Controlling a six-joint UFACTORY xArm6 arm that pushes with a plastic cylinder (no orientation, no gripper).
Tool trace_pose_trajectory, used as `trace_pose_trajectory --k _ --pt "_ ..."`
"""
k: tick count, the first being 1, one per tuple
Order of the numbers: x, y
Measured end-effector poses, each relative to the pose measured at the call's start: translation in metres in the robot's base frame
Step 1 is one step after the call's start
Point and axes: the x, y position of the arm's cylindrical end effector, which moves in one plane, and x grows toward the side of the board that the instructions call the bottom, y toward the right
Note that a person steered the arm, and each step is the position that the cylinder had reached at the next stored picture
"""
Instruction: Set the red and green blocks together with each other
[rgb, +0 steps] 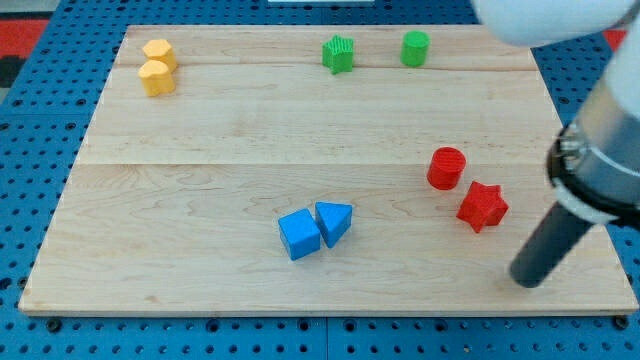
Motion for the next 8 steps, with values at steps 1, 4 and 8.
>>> trace_pose_trajectory --k 1,4,8 --pt "-0.035 -0.001" --pt "-0.088 0.049" --pt "-0.355 0.038"
